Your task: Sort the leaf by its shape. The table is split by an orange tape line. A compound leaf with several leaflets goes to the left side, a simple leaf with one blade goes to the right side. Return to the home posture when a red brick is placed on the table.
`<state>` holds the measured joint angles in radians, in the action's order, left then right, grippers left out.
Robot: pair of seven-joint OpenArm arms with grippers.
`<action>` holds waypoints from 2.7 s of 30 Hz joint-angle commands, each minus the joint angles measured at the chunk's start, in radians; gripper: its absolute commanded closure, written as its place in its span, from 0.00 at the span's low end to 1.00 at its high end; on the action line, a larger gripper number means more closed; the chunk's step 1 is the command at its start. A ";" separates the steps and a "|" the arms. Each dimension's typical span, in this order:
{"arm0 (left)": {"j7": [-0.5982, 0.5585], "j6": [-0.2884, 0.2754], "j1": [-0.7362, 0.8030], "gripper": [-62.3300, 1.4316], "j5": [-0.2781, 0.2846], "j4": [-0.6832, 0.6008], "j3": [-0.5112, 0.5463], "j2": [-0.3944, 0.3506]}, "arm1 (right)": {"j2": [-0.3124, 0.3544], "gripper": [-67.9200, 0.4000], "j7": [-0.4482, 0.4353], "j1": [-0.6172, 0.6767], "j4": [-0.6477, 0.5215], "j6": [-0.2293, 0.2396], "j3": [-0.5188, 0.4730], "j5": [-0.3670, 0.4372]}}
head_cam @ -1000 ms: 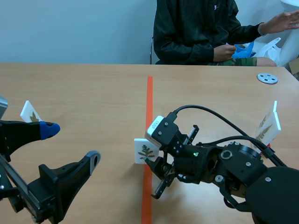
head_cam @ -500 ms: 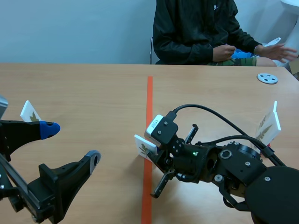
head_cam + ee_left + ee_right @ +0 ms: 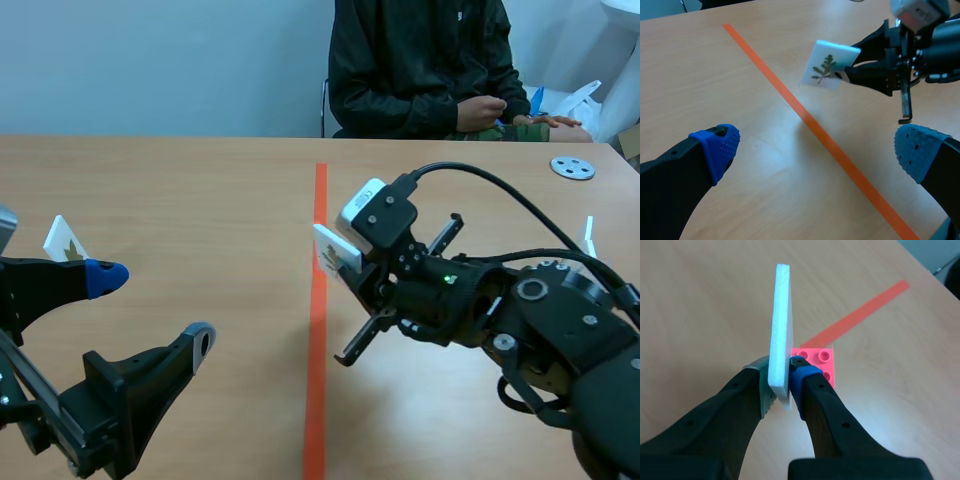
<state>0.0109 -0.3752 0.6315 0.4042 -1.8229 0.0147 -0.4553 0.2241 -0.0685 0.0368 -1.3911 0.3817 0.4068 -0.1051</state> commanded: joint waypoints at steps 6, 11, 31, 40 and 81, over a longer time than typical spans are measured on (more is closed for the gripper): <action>-0.014 -0.002 -0.003 0.00 0.010 -0.003 0.008 -0.008 | 0.006 0.97 0.039 0.098 -0.135 0.000 -0.146 0.138; -0.014 -0.002 -0.003 0.00 0.010 -0.003 0.008 -0.008 | 0.006 0.97 0.075 0.185 -0.203 0.000 -0.273 0.234; -0.014 -0.002 -0.003 0.00 0.010 -0.003 0.008 -0.008 | 0.006 0.97 0.192 0.352 -0.220 0.333 -0.759 0.773; -0.014 -0.002 -0.003 0.00 0.010 -0.003 0.008 -0.008 | 0.006 0.97 0.334 0.391 -0.220 0.364 -0.926 1.155; -0.013 -0.002 -0.003 0.00 0.010 -0.003 0.008 -0.008 | 0.000 0.97 -0.016 0.173 0.183 -0.054 -0.992 0.507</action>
<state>0.0113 -0.3752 0.6315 0.4042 -1.8229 0.0147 -0.4572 0.2054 -0.0608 0.2192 -1.1927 0.3298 -0.5831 0.3965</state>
